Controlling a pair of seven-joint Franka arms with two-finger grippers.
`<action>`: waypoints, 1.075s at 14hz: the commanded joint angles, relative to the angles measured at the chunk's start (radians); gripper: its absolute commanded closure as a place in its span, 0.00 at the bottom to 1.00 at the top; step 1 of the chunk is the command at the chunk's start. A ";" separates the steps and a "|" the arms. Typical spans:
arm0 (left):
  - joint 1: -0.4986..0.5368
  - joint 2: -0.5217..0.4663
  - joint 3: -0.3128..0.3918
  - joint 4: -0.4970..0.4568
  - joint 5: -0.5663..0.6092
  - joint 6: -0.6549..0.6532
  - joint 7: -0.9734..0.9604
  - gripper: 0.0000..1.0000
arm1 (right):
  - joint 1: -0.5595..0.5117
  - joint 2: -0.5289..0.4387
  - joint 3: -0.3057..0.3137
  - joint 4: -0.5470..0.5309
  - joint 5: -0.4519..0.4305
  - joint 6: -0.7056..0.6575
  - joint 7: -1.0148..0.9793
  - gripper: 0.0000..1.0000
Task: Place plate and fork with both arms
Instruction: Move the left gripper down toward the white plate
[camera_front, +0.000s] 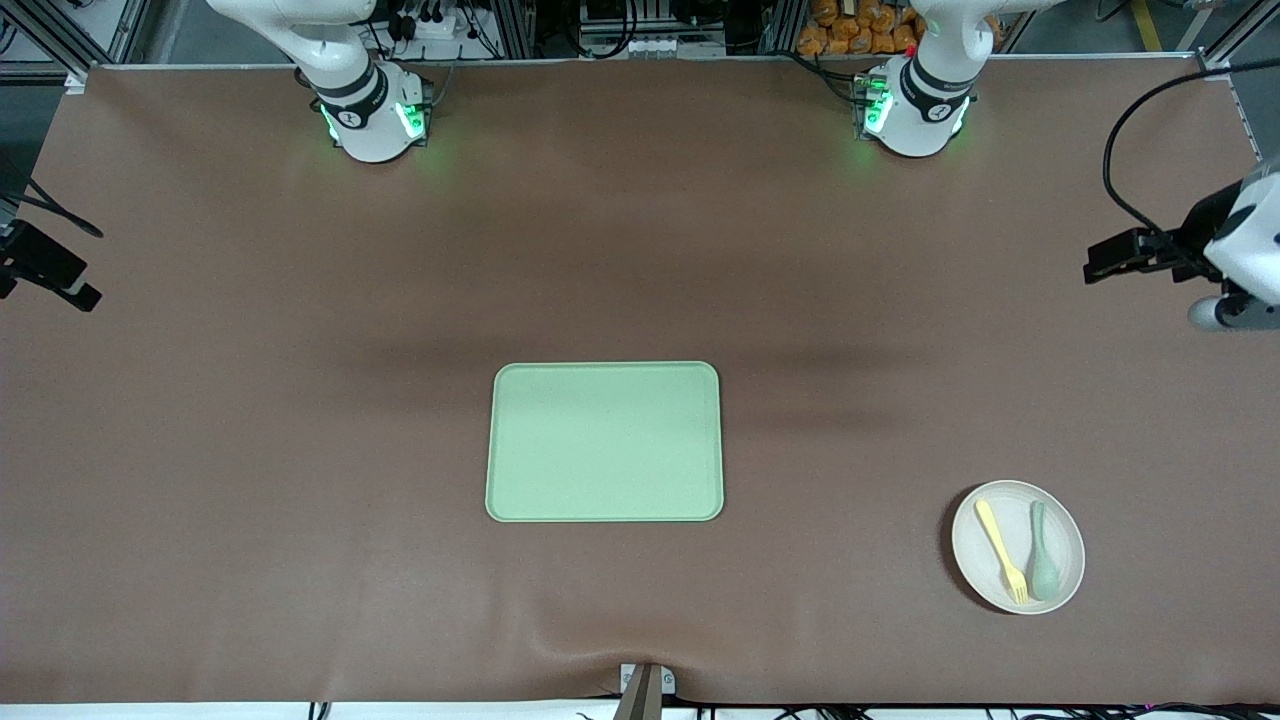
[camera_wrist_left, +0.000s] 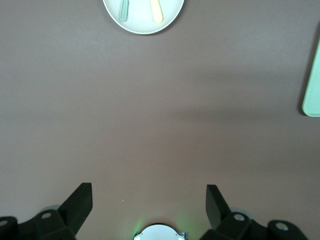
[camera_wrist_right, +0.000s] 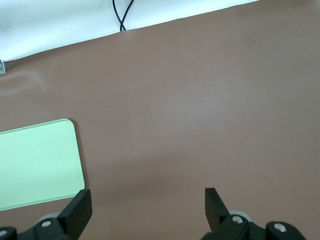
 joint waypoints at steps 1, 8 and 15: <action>0.053 0.074 -0.007 0.024 0.012 0.042 0.002 0.00 | -0.008 0.008 0.003 0.023 -0.007 -0.018 -0.008 0.00; 0.148 0.264 -0.007 0.024 0.049 0.261 0.028 0.00 | -0.008 0.008 0.003 0.023 -0.007 -0.020 -0.009 0.00; 0.206 0.431 -0.006 0.034 0.085 0.505 0.125 0.00 | -0.008 0.008 0.003 0.023 -0.007 -0.022 -0.008 0.00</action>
